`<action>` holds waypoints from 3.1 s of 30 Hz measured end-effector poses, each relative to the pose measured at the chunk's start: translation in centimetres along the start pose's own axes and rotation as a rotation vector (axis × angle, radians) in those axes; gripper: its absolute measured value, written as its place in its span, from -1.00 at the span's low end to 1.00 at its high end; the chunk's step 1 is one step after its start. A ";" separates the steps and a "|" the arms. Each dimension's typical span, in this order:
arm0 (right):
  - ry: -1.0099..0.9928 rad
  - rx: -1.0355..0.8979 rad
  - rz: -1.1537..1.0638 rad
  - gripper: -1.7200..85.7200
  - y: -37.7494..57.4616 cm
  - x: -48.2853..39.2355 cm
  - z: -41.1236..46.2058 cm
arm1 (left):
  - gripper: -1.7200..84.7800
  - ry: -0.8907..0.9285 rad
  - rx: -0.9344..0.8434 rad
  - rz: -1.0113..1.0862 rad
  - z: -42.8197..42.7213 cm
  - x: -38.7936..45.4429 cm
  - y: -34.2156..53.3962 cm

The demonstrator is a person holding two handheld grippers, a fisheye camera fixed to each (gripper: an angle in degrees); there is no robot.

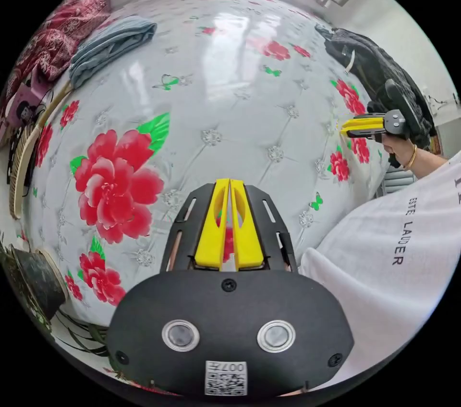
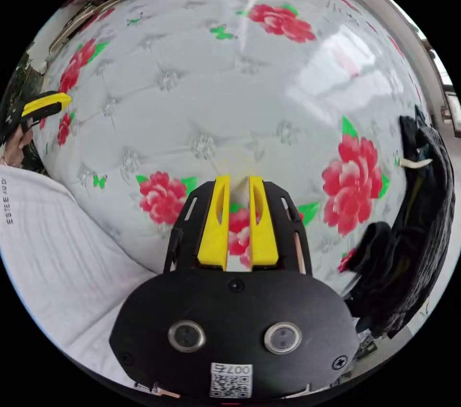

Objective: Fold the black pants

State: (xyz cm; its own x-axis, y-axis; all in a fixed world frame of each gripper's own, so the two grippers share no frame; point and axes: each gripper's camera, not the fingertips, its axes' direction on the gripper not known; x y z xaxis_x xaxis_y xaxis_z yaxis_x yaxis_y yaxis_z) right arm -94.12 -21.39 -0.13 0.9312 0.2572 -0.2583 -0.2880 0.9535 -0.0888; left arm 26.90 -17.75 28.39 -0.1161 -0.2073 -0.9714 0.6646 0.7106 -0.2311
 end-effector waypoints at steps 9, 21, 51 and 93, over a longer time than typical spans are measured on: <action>-0.259 0.234 0.321 -0.83 6.2 1.8 0.3 | -0.98 -0.148 -0.229 0.291 4.5 11.5 -1.8; -0.079 0.493 0.515 -0.75 15.2 12.7 -5.2 | -0.98 -0.223 -0.268 0.159 4.6 13.6 -2.4; -0.060 1.018 0.338 -0.97 27.9 25.2 -19.4 | -0.98 0.070 0.191 -0.600 -1.2 10.9 9.9; -0.008 0.188 0.323 -0.96 1.7 20.1 -1.5 | -0.92 -0.218 0.142 -0.681 -9.0 -7.4 17.8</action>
State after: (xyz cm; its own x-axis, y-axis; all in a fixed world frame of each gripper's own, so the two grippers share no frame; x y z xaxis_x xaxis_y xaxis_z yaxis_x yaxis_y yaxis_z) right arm -76.27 -14.80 -6.89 0.8009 0.5502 -0.2364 -0.5219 0.8349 0.1748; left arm 32.94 2.52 30.94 -0.3981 -0.7118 -0.5786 0.5883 0.2858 -0.7564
